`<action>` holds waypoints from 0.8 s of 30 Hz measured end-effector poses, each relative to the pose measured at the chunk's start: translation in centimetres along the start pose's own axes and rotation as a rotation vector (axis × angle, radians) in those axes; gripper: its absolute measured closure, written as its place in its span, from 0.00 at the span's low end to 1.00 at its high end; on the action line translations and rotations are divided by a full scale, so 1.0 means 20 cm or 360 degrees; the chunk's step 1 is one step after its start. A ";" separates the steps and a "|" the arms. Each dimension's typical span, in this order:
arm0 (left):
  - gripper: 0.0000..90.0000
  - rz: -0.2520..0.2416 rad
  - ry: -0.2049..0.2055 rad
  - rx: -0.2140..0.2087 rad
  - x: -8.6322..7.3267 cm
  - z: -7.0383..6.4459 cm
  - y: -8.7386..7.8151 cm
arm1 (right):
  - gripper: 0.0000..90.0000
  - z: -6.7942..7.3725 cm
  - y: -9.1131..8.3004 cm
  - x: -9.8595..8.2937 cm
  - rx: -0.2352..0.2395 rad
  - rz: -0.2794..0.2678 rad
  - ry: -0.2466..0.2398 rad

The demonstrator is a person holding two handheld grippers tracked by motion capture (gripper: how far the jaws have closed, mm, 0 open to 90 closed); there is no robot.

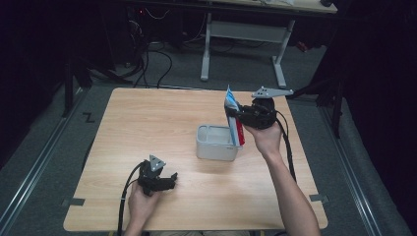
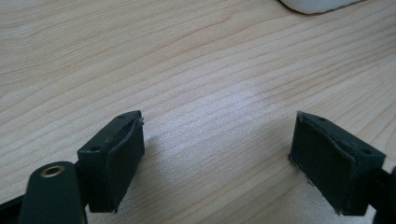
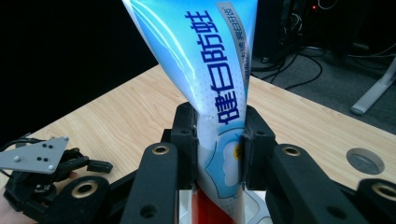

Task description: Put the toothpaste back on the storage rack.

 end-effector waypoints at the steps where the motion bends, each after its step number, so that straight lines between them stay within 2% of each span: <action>1: 0.20 0.0000 0.0000 0.0000 0.00 0.00 0.00 | 0.79 0.00 0.01 0.00 -0.0002 0.0006 -0.0001; 17: 0.20 0.0001 0.0002 -0.0002 0.00 0.00 0.00 | 0.79 0.01 0.10 0.09 0.0027 -0.0022 -0.0025; 24: 0.20 0.0004 0.0006 -0.0004 0.00 0.00 0.00 | 0.79 0.02 0.16 0.11 0.0038 0.0002 -0.0034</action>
Point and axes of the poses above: each handheld gripper's, and its own axes: y roughly forward along the jaws, x roughly out of its top, z roughly to its left, the point moved 1 cm from there along y, roughly forward along the jaws, and after that the axes turned 15 degrees about -y, right-handed, at the moved point
